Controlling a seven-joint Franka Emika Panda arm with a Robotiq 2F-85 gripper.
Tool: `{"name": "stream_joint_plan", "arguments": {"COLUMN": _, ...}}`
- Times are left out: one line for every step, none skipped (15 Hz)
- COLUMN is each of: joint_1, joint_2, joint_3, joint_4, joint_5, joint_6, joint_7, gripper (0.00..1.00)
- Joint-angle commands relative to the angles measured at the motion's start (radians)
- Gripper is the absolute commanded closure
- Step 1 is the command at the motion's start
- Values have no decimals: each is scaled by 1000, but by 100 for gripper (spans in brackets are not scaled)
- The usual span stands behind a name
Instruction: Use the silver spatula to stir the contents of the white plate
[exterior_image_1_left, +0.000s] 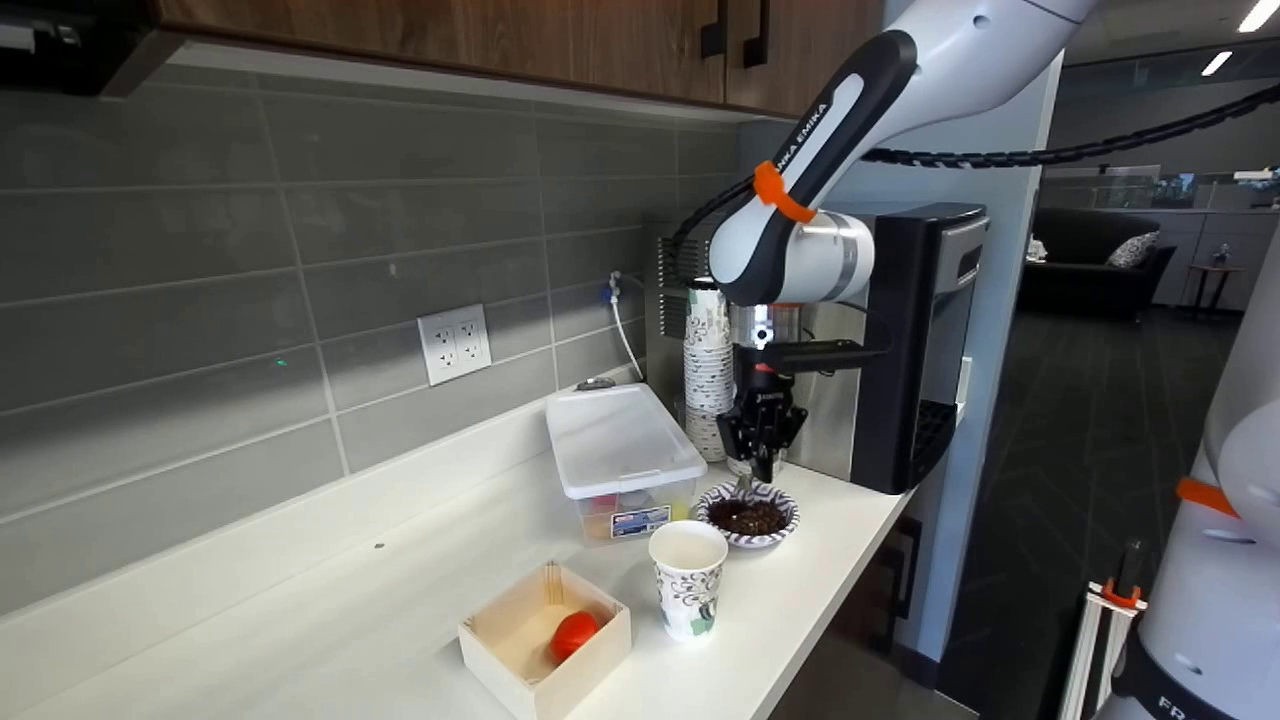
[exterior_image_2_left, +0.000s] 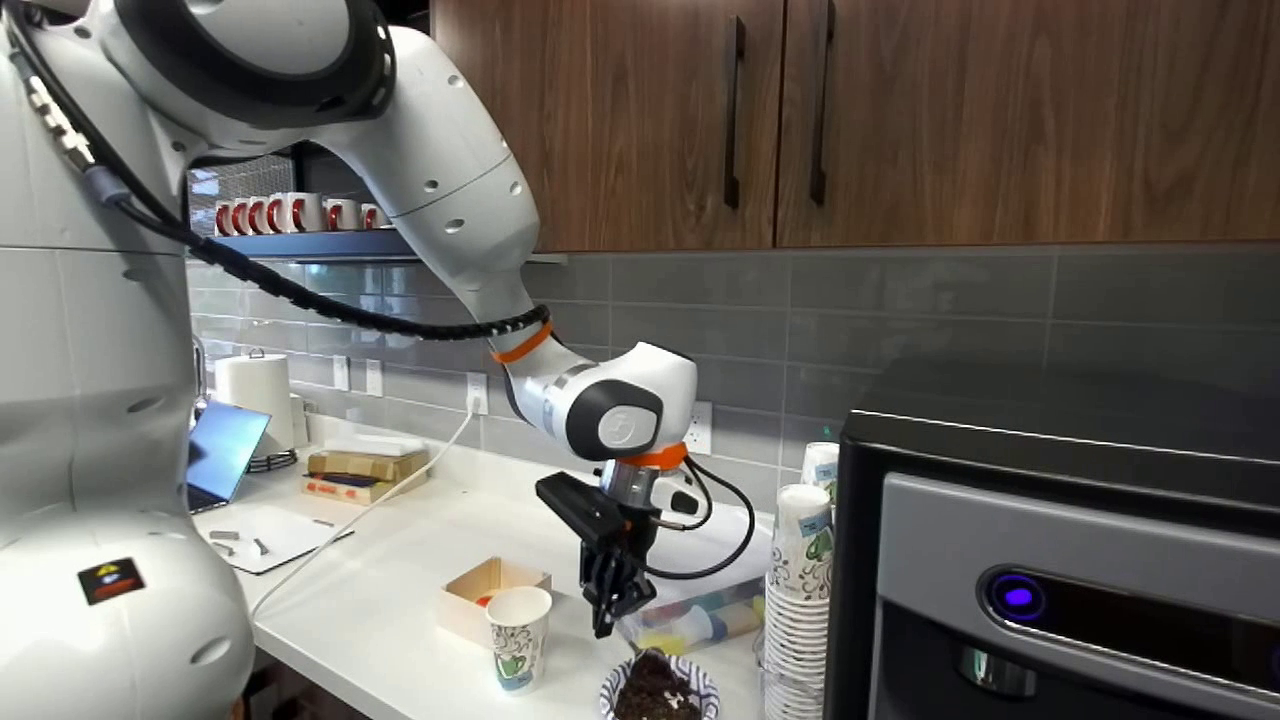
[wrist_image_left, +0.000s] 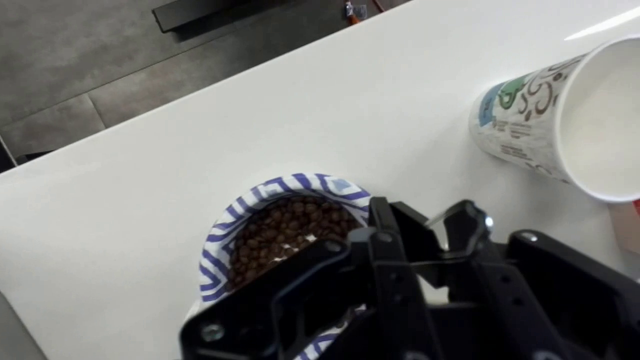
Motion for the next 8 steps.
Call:
{"name": "stream_joint_plan", "arguments": {"joint_1": 18, "joint_2": -34, "joint_3": 8, "joint_4": -19, "joint_5": 125, "joint_6": -36, "joint_7": -113, "gripper": 99}}
{"name": "stream_joint_plan", "arguments": {"joint_1": 20, "joint_2": -37, "joint_3": 10, "joint_4": -20, "joint_5": 143, "joint_6": -53, "joint_7": -130, "gripper": 99}}
{"name": "stream_joint_plan", "arguments": {"joint_1": 21, "joint_2": -38, "joint_3": 9, "joint_4": -17, "joint_5": 149, "joint_6": -82, "joint_7": -128, "gripper": 99}}
{"name": "stream_joint_plan", "arguments": {"joint_1": 19, "joint_2": -36, "joint_3": 7, "joint_4": -12, "joint_5": 148, "joint_6": -114, "joint_7": -126, "gripper": 99}}
{"name": "stream_joint_plan", "arguments": {"joint_1": 15, "joint_2": -40, "joint_3": 4, "joint_4": -13, "joint_5": 137, "joint_6": -139, "joint_7": -109, "gripper": 99}}
{"name": "stream_joint_plan", "arguments": {"joint_1": 11, "joint_2": -42, "joint_3": -1, "joint_4": -12, "joint_5": 138, "joint_6": -168, "joint_7": -108, "gripper": 99}}
{"name": "stream_joint_plan", "arguments": {"joint_1": 5, "joint_2": -47, "joint_3": -7, "joint_4": -12, "joint_5": 134, "joint_6": -195, "joint_7": -103, "gripper": 99}}
{"name": "stream_joint_plan", "arguments": {"joint_1": 1, "joint_2": -52, "joint_3": -12, "joint_4": -13, "joint_5": 127, "joint_6": -215, "joint_7": -95, "gripper": 99}}
